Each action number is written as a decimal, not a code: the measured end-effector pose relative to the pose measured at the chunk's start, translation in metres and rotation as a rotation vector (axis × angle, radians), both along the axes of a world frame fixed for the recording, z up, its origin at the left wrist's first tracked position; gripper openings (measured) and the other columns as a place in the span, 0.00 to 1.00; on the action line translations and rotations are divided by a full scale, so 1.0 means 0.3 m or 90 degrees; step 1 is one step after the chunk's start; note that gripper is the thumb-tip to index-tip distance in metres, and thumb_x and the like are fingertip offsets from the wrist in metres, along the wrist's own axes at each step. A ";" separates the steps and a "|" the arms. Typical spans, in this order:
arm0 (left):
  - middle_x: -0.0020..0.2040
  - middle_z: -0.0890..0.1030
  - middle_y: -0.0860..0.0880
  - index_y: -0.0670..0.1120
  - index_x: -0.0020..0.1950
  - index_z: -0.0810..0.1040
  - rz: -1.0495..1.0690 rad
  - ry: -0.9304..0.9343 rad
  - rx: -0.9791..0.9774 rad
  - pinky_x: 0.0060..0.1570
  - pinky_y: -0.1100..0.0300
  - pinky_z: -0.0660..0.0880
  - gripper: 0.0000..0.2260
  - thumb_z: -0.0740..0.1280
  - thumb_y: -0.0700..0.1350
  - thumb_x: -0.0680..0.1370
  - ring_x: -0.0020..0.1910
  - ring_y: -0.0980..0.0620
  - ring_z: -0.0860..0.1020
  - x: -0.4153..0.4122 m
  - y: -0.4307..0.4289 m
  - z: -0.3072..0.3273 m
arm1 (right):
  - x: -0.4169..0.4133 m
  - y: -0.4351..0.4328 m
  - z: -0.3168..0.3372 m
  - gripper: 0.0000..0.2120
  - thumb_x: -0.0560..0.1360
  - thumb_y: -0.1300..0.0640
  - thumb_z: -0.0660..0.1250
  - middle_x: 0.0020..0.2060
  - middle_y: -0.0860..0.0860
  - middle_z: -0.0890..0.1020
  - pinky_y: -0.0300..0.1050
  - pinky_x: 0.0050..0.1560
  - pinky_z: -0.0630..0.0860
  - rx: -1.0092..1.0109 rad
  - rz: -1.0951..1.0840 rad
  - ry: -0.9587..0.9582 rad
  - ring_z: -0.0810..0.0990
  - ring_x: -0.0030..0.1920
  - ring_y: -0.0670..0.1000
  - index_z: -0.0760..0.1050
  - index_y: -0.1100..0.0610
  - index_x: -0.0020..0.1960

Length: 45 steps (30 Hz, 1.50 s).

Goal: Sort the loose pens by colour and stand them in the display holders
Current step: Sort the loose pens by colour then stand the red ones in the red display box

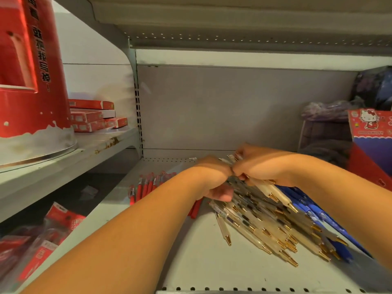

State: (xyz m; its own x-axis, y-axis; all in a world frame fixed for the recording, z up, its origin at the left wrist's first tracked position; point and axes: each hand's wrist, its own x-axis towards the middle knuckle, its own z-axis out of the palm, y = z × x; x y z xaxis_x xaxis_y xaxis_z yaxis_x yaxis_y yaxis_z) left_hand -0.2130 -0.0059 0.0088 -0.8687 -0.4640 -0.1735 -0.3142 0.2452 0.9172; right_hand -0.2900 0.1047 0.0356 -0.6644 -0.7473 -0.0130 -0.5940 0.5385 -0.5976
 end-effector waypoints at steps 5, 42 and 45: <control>0.33 0.82 0.43 0.39 0.47 0.76 0.055 0.088 0.179 0.30 0.58 0.81 0.10 0.57 0.40 0.82 0.31 0.49 0.81 0.015 -0.023 0.026 | 0.008 -0.041 -0.025 0.20 0.74 0.56 0.72 0.36 0.52 0.79 0.43 0.31 0.74 -0.035 0.043 -0.046 0.76 0.32 0.47 0.67 0.52 0.61; 0.38 0.84 0.42 0.37 0.51 0.77 -0.014 -0.020 -0.051 0.35 0.58 0.82 0.05 0.63 0.37 0.79 0.32 0.49 0.83 0.040 -0.096 0.043 | -0.013 -0.203 -0.130 0.13 0.82 0.56 0.59 0.32 0.57 0.73 0.48 0.34 0.72 -0.226 -0.051 -0.210 0.72 0.31 0.54 0.74 0.62 0.44; 0.40 0.85 0.42 0.37 0.53 0.80 -0.091 -0.053 -0.035 0.40 0.60 0.82 0.06 0.67 0.35 0.77 0.38 0.51 0.84 0.052 -0.077 0.044 | -0.015 -0.213 -0.141 0.13 0.83 0.53 0.59 0.47 0.61 0.83 0.54 0.56 0.78 -0.291 -0.027 -0.288 0.83 0.48 0.59 0.77 0.61 0.51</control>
